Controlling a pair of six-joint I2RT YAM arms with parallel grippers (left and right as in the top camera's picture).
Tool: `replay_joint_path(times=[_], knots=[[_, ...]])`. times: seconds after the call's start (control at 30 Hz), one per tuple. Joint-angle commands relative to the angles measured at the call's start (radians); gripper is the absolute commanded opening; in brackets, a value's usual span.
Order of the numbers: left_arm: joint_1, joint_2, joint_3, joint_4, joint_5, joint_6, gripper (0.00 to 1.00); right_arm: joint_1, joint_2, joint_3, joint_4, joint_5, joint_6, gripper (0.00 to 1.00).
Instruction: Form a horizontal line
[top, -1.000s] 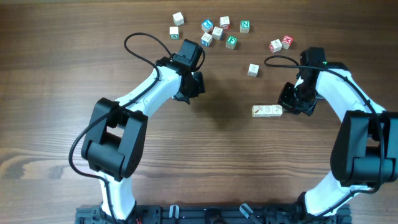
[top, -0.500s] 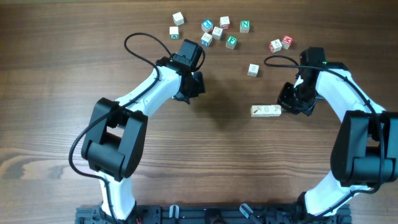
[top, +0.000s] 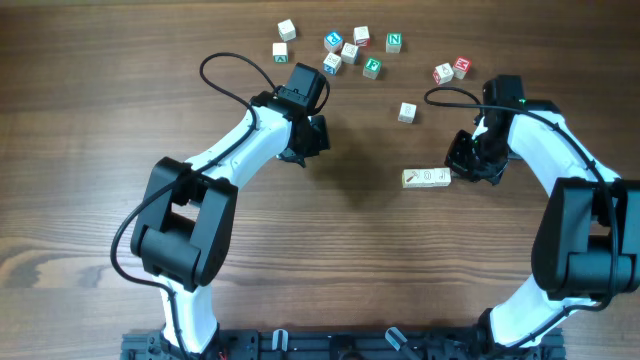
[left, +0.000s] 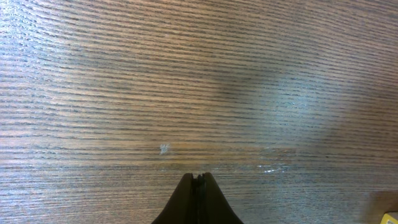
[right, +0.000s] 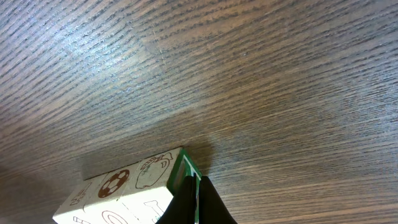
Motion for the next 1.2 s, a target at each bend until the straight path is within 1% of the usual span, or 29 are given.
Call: replay_joint_path(times=[0.0,0.23,0.3,0.37,0.47,0.53,0.6,0.7,0.83,1.03,1.17], knots=[[0.003,-0.025,-0.001,0.0,-0.009,-0.003,0.04,0.002,0.015,-0.005,0.004,-0.013,0.014,0.04],[0.003,-0.025,-0.001,0.0,-0.009,-0.003,0.04,0.002,0.015,-0.005,0.02,-0.007,0.014,0.05],[0.003,-0.025,-0.001,0.0,-0.009,-0.003,0.04,0.002,0.015,-0.005,0.032,0.043,0.015,0.05],[0.003,-0.025,-0.001,0.0,-0.009,-0.003,0.04,0.002,0.015,-0.005,0.058,0.141,0.019,0.05],[0.003,-0.03,-0.001,0.0,-0.01,-0.002,0.04,0.001,0.014,-0.004,0.1,0.174,0.017,0.05],[0.003,-0.057,-0.001,-0.005,-0.034,-0.002,0.04,0.001,0.014,0.017,0.103,0.174,0.013,0.05],[0.003,-0.095,-0.001,-0.024,-0.092,-0.002,0.04,0.001,0.011,0.049,0.09,0.188,0.01,0.04],[0.003,-0.218,-0.001,-0.1,-0.232,-0.002,0.04,0.002,-0.024,0.148,0.053,0.192,-0.012,0.05],[0.003,-0.417,-0.001,-0.188,-0.343,-0.002,0.04,0.002,-0.116,0.236,0.031,0.192,-0.013,0.05],[0.003,-0.671,-0.001,-0.344,-0.419,-0.002,0.04,0.002,-0.272,0.279,0.002,0.192,-0.02,0.05],[0.003,-0.827,-0.001,-0.455,-0.425,-0.003,0.04,0.002,-0.392,0.279,-0.008,0.191,-0.05,0.05]])
